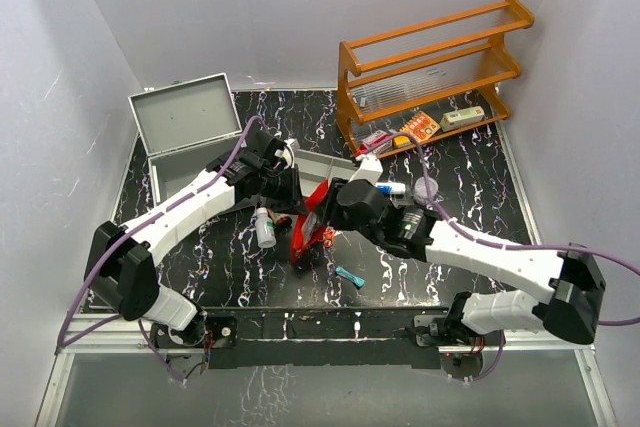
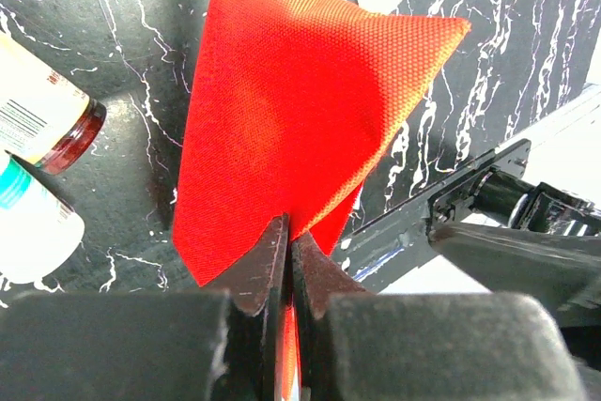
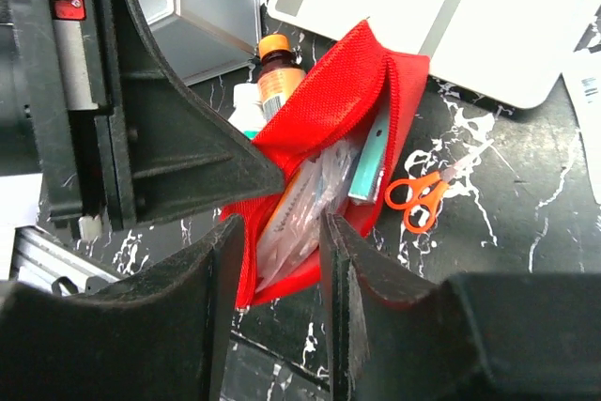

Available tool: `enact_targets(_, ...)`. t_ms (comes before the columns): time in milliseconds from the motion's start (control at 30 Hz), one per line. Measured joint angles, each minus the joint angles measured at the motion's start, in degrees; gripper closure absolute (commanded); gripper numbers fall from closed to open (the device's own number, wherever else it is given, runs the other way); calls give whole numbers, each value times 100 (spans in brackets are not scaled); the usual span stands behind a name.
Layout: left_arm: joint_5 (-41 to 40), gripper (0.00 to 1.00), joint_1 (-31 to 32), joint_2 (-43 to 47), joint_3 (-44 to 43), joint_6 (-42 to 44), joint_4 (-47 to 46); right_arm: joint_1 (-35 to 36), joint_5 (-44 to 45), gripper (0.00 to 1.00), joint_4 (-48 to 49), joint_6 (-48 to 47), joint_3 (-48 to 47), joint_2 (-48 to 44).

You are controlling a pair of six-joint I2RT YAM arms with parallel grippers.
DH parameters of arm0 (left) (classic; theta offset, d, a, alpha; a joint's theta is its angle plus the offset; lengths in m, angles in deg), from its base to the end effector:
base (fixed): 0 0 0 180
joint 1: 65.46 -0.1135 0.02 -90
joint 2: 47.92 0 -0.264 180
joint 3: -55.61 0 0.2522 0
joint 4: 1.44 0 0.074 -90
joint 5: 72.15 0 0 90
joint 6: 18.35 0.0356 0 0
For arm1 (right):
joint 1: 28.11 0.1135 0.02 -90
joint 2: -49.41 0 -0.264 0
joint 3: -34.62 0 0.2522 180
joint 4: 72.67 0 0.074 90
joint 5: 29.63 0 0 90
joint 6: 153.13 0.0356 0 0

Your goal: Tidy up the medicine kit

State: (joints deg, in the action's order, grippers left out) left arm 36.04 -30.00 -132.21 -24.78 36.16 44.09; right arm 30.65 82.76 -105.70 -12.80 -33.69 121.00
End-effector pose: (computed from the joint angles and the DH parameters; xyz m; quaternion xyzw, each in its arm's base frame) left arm 0.2505 -0.1921 0.2771 0.0546 0.9262 -0.3194 0.1927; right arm 0.1540 0.2277 0.2862 0.0231 0.8793 0.2604 0.3981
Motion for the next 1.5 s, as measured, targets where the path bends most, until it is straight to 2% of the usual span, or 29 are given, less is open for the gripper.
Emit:
enact_targets(267, -282, 100, -42, 269, 0, 302, 323, -33, 420, 57, -704, 63, 168, -855)
enact_targets(400, -389, 100, -92, 632, 0, 356, 529, -190, 557, 56, -933, 125, 437, -957)
enact_targets(567, -393, 100, -125, 1097, 76, 348, 605, -514, 474, 55, -1086, 181, 564, -586)
enact_targets(733, -315, 100, -125, 1209, 243, 334, 649, -1239, 258, 54, -1075, 48, 590, -61)
enact_targets(1000, -173, 100, -129, 1209, 354, 345, 686, -2452, -348, 52, -835, -1045, 675, 798)
enact_targets(1233, 72, 100, -151, 1158, 422, 356, 566, -2813, -697, 58, -802, -2074, 393, 1993)
enact_targets(1500, 173, 100, -153, 1062, 579, 354, 382, -2798, -901, 77, -748, -2275, 184, 2221)
